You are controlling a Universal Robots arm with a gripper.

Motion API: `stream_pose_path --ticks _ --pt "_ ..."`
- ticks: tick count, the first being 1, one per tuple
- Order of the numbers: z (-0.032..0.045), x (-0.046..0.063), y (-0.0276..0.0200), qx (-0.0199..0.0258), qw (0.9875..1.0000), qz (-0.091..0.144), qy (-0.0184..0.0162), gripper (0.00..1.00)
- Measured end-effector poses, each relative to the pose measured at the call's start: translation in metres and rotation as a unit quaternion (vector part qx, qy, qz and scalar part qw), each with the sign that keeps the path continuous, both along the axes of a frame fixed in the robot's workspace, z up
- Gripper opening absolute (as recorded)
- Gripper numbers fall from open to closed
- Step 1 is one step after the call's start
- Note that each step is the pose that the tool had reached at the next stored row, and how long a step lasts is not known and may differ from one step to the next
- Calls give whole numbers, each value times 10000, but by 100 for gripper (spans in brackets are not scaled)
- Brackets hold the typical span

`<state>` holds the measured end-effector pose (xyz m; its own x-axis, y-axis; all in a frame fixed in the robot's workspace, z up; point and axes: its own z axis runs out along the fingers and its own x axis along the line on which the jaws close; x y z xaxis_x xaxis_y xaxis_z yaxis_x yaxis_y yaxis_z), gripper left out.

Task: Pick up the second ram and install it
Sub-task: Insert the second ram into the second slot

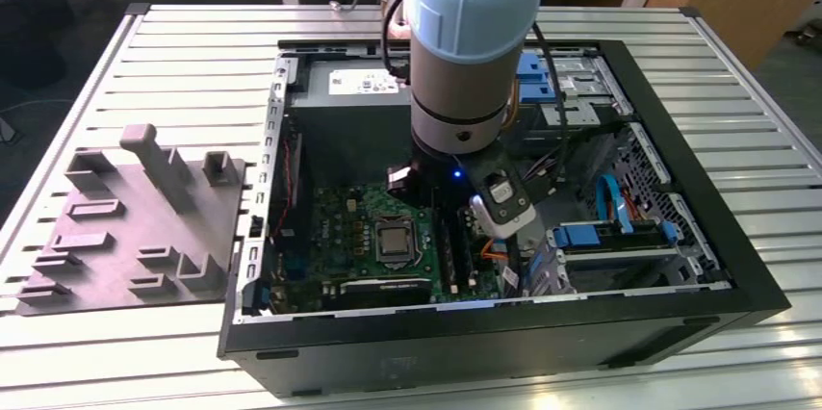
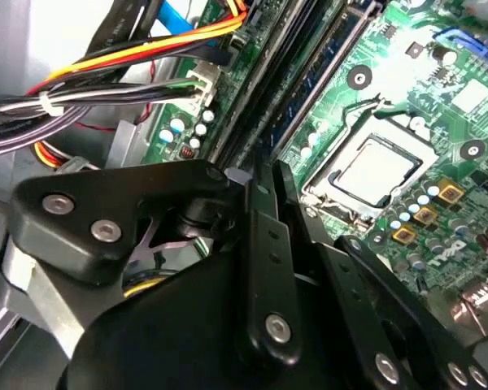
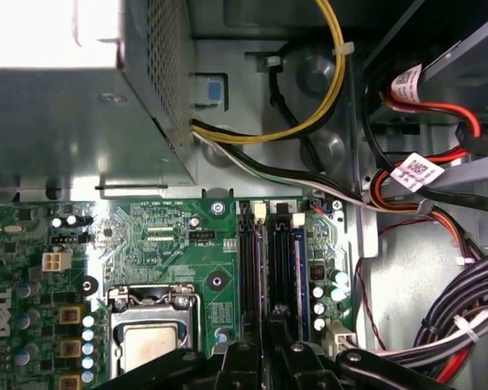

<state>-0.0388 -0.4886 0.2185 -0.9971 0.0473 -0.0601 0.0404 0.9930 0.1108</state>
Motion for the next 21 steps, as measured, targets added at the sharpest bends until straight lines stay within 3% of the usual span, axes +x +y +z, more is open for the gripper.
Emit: stream_pose_path --ticks 9,18,20,21 --pt "279 0 0 -2 10000 0 0 18" --pt "288 0 0 -1 10000 0 0 18" --pt "289 0 0 -2 10000 0 0 17" --pt "289 0 0 -1 10000 0 0 11"
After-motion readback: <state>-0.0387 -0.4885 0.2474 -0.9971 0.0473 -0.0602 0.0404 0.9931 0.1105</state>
